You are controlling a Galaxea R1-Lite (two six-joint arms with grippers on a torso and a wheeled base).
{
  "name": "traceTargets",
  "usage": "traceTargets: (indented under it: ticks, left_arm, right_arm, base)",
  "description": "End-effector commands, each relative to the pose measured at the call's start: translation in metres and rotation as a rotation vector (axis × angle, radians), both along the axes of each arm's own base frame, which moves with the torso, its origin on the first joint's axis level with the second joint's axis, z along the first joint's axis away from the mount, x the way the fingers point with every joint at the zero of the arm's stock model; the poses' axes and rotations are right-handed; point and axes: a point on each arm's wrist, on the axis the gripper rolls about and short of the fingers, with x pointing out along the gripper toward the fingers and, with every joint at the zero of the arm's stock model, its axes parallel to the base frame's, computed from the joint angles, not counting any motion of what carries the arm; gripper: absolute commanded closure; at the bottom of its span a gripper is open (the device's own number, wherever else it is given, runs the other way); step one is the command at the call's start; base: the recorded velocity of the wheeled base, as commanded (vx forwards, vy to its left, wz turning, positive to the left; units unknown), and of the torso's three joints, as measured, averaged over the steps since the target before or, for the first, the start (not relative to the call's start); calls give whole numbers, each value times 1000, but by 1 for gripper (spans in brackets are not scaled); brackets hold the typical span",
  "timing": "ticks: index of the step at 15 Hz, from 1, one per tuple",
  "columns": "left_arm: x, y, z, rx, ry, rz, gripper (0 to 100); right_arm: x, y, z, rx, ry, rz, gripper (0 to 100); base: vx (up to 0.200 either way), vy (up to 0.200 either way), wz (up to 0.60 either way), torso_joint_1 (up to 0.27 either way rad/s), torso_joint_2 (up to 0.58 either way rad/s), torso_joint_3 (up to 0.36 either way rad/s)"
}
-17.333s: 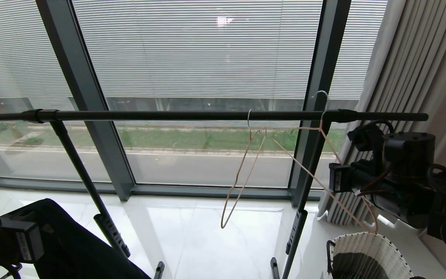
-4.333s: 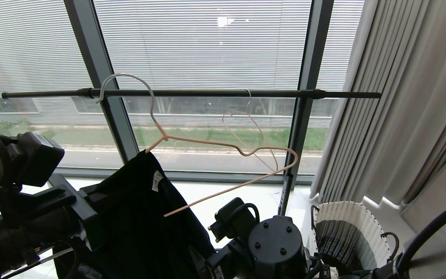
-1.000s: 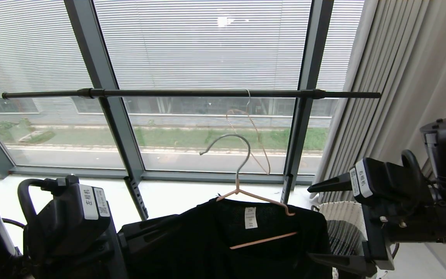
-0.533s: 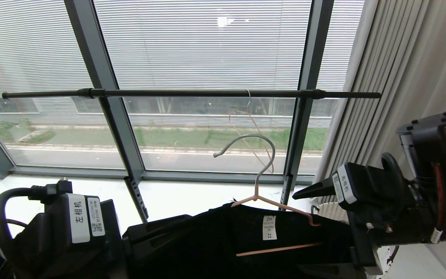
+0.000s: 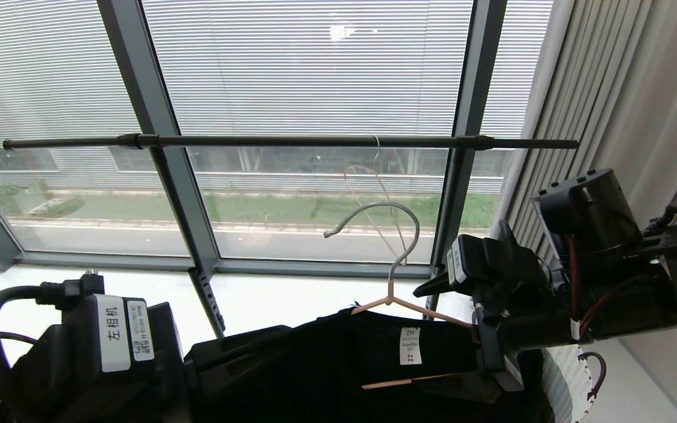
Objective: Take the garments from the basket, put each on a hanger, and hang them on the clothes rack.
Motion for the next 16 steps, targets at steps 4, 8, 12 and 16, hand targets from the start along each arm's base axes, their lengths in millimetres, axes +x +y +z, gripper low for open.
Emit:
traceTargets:
  ticks: [4, 8, 12, 16]
  left_arm:
    - [0, 0, 1, -8, -24, -1, 100]
    - [-1, 1, 2, -8, -29, -1, 100]
    - [-1, 1, 1, -7, -29, -5, 100]
    - [-2, 0, 1, -6, -26, -9, 0]
  right_arm:
    - [5, 4, -7, -8, 28, -11, 0]
    - [14, 13, -9, 38, -31, -21, 100]
    - [16, 14, -7, 48, -64, -39, 100]
    - [18, 15, -2, 85, -109, -39, 100]
  base:
    - [0, 0, 0, 0, 0, 0]
    - [0, 0, 0, 0, 0, 0]
    - [0, 0, 0, 0, 0, 0]
    - [0, 0, 0, 0, 0, 0]
